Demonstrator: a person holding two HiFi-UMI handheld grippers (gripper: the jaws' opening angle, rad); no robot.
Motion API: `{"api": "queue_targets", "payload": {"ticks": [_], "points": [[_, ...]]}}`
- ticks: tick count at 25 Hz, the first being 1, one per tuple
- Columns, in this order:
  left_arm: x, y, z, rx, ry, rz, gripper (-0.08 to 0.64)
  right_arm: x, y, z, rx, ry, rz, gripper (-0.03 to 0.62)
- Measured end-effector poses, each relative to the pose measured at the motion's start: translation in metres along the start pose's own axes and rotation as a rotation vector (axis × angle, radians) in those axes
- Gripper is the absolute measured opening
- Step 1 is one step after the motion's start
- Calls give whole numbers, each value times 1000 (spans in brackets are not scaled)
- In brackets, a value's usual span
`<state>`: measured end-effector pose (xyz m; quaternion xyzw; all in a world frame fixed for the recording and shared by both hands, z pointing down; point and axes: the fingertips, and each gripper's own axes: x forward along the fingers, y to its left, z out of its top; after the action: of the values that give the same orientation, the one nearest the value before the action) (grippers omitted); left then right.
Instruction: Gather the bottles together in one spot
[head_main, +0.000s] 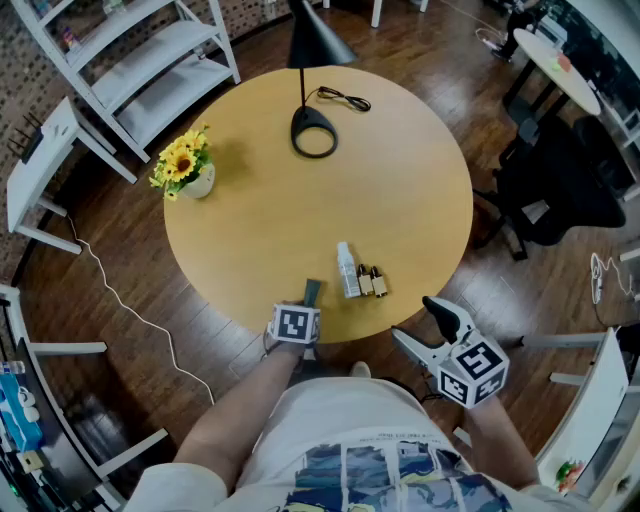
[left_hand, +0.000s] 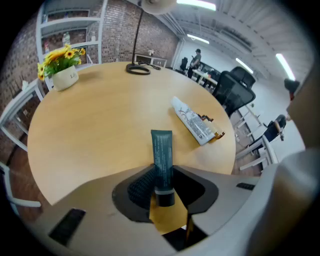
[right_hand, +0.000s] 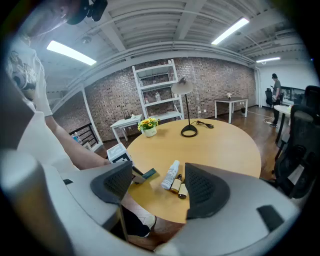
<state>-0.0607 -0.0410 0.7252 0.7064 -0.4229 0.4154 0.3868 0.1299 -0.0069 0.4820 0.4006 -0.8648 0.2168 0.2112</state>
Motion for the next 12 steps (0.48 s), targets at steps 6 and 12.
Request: {"api": "queue_targets", "payload": {"ticks": [6, 12], "points": [[-45, 19, 48, -32, -298, -199, 115, 49, 21, 18, -6, 33, 38, 325], [-144, -7, 111, 181, -648, -314, 115, 101, 48, 82, 52, -43, 162, 192]]}}
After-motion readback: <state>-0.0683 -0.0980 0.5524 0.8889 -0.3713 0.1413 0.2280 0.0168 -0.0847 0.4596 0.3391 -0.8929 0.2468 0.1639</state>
